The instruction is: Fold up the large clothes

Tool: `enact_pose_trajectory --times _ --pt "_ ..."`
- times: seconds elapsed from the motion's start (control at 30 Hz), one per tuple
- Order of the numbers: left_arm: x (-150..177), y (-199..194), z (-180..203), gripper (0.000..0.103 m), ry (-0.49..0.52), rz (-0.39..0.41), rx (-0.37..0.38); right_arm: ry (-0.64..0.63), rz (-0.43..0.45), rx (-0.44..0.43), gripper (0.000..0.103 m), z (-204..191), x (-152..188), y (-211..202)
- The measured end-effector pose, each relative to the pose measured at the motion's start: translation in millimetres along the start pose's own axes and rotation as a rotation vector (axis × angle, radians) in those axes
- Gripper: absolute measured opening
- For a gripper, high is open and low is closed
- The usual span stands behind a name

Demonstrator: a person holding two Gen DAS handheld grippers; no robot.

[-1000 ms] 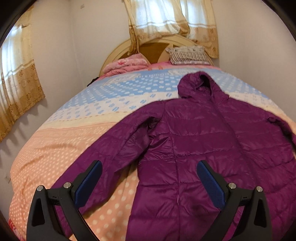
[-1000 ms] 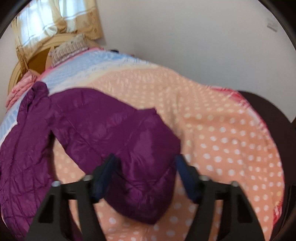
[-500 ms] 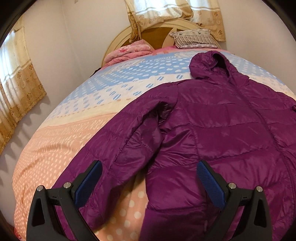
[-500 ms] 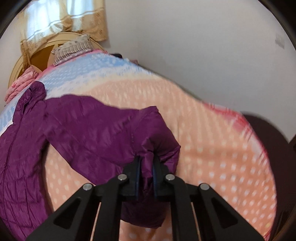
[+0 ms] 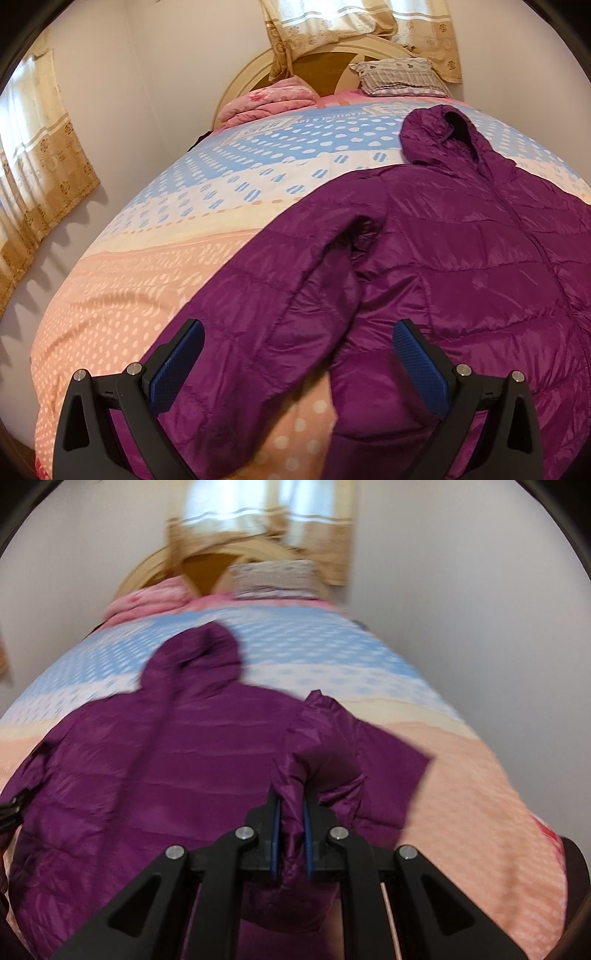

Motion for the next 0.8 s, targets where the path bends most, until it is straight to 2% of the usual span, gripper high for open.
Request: enact_pose_trajectory --times 0.07,0.1,0.17,0.2,0.23,0.27,0.3,0.4,0.5,0.53,0.6,0.67,0.8 --pt "0.5 -1.4 -2.7 0.102 -0.005 -0.01 -0.003 -0.041 0.003 -0.02 0.013 -35.2 4.9 11.5" --pt "0.3 -2.5 -4.0 0.102 -0.01 -0.015 -0.001 -0.056 -0.001 -0.032 0.02 -46.8 5.4 15.3" --pt "-1.6 -6.3 -3.5 0.102 -0.025 -0.024 0.017 -0.1 -0.019 -0.062 0.04 -70.6 15.1 21.5" --pt "-4.5 -9.8 -2.1 0.102 -0.036 -0.023 0.035 -0.113 -0.025 -0.09 0.062 -76.9 18.0 20.5" --pt "-6.8 -12.9 0.6 0.102 -0.041 -0.016 0.044 -0.107 -0.009 -0.124 0.064 -78.6 21.0 13.5" --pt "-11.5 -16.7 4.7 0.102 -0.041 -0.004 0.047 -0.105 -0.003 -0.122 0.064 -71.3 24.1 3.8" --pt "-14.7 -18.6 9.5 0.102 -0.037 0.001 0.048 -0.096 -0.011 -0.094 0.064 -61.8 27.0 -2.2" --pt "-28.1 -24.3 44.1 0.102 -0.028 0.008 0.122 -0.064 0.015 -0.08 0.067 -24.7 30.6 -20.2" --pt "-38.9 -26.5 102.0 0.102 -0.002 0.001 0.232 0.055 0.038 -0.007 0.084 28.9 39.8 -32.8" --pt "-41.3 -26.0 127.1 0.102 0.016 -0.009 0.279 0.099 0.035 0.031 0.087 50.5 45.1 -32.9" --pt "-43.1 -23.2 169.9 0.102 0.039 -0.038 0.352 0.153 0.02 0.087 0.087 80.5 55.8 -31.0" --pt "-43.4 -22.3 209.9 0.102 0.055 -0.064 0.408 0.197 -0.017 0.102 0.087 100.7 72.1 -21.1" --pt "-41.1 -23.2 276.6 0.102 0.134 -0.08 0.471 0.228 -0.061 0.101 0.087 111.2 95.9 -6.0"
Point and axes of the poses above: each gripper's, at about its wrist camera, not at the fingertips, and y roughly the way its jaws point, z to its right, x to its underside, the point moved 10 cm from there along y, roughly the way its jaws point, and after that the axes turned 11 degrees about x, right-handed, at the moved point
